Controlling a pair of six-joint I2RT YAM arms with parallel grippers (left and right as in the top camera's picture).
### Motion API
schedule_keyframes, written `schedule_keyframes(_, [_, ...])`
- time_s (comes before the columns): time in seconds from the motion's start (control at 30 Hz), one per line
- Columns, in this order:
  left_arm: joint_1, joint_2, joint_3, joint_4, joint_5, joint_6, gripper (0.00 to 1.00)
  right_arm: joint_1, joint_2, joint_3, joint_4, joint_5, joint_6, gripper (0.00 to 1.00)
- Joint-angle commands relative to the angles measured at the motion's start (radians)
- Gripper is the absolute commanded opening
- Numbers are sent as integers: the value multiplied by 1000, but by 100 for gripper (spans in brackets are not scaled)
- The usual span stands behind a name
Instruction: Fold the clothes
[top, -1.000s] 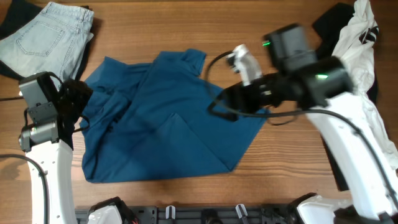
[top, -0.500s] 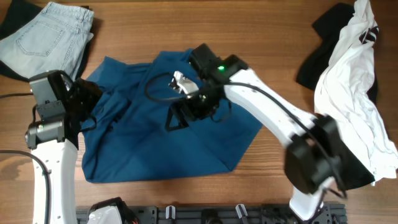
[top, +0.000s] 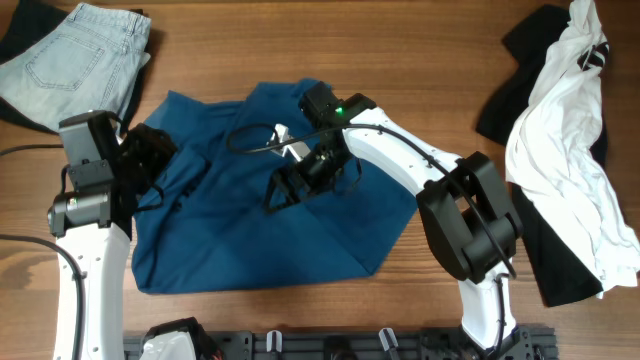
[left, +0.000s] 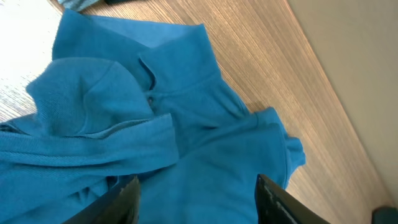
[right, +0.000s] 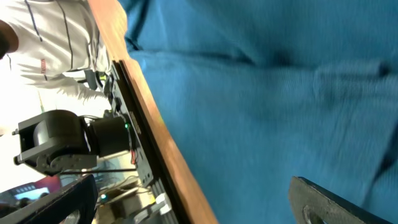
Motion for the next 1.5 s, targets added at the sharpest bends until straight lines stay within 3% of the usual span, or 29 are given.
schedule_keyframes(0.0, [-13,3,14,0,24,6,57,0,25,-2,36,-42,-46,100])
schedule_keyframes(0.13, [-13,2,14,0,47,6,57,-4,51,-2,64,-73,-29,100])
schedule_keyframes(0.23, [-13,2,14,0,70,6,57,-16,99,-2,90,-63,79,86])
schedule_keyframes(0.3, [-13,2,14,0,69,6,57,-21,126,-2,92,-51,99,87])
schedule_keyframes(0.47, [-13,2,14,-1,73,26,58,-40,186,-2,85,-6,81,100])
schedule_keyframes(0.63, [-13,2,14,-8,76,28,59,-110,186,10,83,-35,76,99])
schedule_keyframes(0.77, [-17,2,14,-7,77,28,61,-179,185,18,57,11,54,85])
schedule_keyframes(0.9, [-26,2,14,-6,76,28,59,-208,185,43,26,334,13,72])
schedule_keyframes(0.93, [-26,2,14,-6,76,29,59,-206,185,48,10,409,-8,72])
schedule_keyframes(1.0, [-26,2,14,-6,76,29,60,-195,181,50,-13,510,-37,81])
schedule_keyframes(1.07, [-26,2,14,-6,76,29,60,-182,181,53,-25,496,-55,84])
schedule_keyframes(1.17, [-26,2,14,-6,76,29,60,-171,181,54,-40,418,-100,81])
schedule_keyframes(1.47, [-26,2,14,-7,77,55,60,-161,181,55,-100,484,42,80])
